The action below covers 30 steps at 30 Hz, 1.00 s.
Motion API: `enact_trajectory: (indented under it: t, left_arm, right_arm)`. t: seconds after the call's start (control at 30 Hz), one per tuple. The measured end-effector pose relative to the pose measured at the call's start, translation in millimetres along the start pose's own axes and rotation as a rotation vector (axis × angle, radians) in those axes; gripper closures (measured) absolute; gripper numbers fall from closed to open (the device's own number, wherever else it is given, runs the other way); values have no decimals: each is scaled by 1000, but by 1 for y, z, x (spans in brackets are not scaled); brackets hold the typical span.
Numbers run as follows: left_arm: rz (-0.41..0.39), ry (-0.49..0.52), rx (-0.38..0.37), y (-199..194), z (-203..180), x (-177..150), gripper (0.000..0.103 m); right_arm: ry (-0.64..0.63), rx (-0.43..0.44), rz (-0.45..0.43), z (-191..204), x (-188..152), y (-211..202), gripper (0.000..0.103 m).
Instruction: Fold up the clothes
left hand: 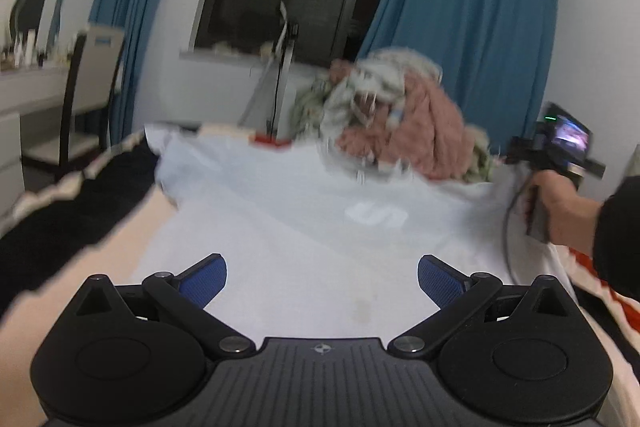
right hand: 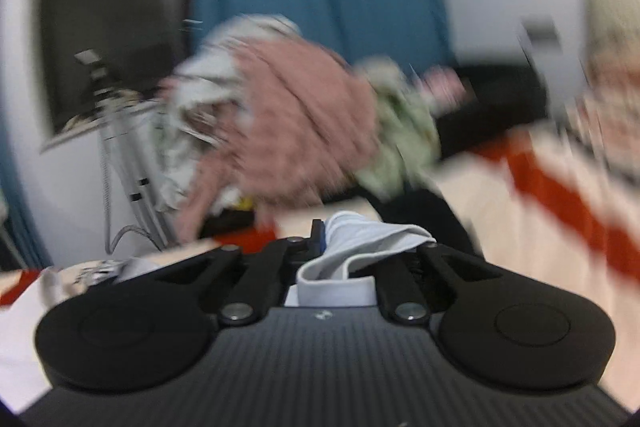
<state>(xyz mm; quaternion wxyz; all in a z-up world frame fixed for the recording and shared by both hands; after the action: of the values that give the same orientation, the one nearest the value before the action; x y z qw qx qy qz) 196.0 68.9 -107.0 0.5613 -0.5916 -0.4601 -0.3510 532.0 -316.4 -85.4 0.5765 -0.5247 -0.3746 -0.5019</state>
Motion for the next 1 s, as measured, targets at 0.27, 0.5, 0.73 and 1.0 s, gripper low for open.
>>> enact_trajectory:
  t: [0.27,0.5,0.73,1.0]
  left_arm:
    - [-85,-95,49,-8,45,32,0]
    - [15,-187,121,23,81,15,0]
    - [16,-201,121,29,88,15,0]
    - [-8,-113,123,20,66,19,0]
  right_arm:
    - [-477,109,25,210,-7,7,97]
    - [-479,204,188,293,-88,41,92]
    - [-328,324,204,287,-78,-1,14]
    - [-185,411,144,254,-49,-108,14]
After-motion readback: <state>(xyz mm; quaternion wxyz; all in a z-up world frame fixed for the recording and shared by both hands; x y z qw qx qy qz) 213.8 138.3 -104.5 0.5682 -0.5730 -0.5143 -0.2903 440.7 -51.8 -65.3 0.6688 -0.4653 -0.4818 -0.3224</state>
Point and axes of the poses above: each gripper's, at about its wrist camera, not at the fingertips, and y roughly the way its jaws point, z to its left, x to its top, the point moved 10 cm from there along y, roughly the way its jaws point, and after that the axes turned 10 degrees about x, right-handed, at the moved point
